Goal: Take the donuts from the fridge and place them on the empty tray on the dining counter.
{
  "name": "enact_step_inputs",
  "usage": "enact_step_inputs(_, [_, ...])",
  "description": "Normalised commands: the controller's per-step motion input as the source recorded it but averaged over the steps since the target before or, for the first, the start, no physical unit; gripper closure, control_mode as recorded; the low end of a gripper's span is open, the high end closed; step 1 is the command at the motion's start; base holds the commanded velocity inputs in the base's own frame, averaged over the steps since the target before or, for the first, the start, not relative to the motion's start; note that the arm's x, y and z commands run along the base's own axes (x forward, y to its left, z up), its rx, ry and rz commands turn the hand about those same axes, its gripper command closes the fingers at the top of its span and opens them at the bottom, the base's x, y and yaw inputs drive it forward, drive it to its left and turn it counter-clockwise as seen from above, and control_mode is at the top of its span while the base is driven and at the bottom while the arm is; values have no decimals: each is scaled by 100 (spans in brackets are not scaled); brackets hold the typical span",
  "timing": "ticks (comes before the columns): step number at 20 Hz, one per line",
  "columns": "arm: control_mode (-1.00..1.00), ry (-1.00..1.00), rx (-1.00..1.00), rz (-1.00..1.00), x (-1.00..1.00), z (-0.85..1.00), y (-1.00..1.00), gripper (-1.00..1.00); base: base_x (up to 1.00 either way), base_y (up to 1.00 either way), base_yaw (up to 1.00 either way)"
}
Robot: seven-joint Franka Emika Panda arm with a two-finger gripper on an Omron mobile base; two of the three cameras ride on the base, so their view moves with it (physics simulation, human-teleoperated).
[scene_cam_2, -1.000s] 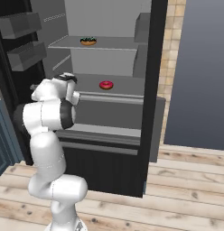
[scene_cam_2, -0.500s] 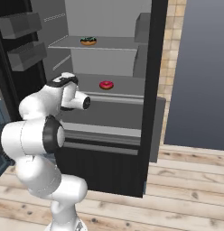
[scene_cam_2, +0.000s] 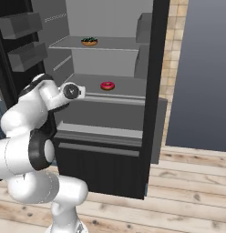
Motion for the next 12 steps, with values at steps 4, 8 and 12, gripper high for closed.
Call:
enact_step_inputs(4, [-100, 53, -6, -34, -22, 74, -31, 100, 0, 0, 0])
enact_step_inputs(8, [-100, 49, -17, -30, -29, 63, -12, 100, 0, 0, 0])
enact_step_inputs(12, [-100, 43, -27, -19, -24, 40, -43, 100, 0, 0, 0])
